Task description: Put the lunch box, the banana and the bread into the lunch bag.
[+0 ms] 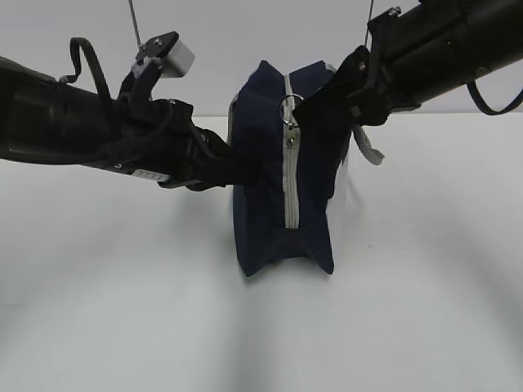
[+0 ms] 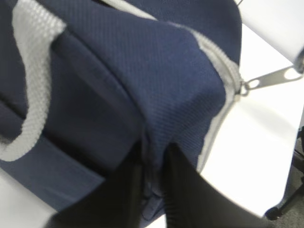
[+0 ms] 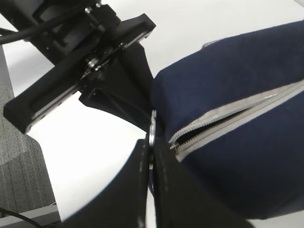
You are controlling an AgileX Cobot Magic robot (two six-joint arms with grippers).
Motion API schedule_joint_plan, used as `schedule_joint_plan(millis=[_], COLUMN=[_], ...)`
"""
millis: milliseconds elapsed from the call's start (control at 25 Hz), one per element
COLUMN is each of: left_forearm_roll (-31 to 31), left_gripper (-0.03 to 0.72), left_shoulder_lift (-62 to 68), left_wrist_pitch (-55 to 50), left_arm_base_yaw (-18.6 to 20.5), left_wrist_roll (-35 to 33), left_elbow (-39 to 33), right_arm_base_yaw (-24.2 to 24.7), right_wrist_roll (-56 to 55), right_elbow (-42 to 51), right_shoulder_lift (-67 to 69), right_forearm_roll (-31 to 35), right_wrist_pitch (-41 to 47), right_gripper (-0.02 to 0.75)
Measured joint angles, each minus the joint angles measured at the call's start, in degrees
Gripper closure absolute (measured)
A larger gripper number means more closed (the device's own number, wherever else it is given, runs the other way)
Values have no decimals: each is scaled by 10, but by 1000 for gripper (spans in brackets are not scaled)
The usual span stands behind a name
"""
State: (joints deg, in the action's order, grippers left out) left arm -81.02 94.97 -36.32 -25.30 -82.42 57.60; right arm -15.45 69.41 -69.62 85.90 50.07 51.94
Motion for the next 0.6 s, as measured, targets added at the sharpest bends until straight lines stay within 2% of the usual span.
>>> schedule_joint_plan(millis=[120,600], left_forearm_roll=[-1,3], left_gripper=[679,683], left_shoulder_lift=[0,0], left_wrist_pitch=[-23,-54], left_arm_base_yaw=[0,2], left_wrist_roll=[0,0], left_elbow=[0,0], right_arm_base_yaw=[0,0], right_wrist_roll=[0,-12], right_elbow=[0,0], right_shoulder_lift=[0,0], right_forearm_roll=[-1,15], right_wrist_pitch=[0,-65], right_gripper=[754,754])
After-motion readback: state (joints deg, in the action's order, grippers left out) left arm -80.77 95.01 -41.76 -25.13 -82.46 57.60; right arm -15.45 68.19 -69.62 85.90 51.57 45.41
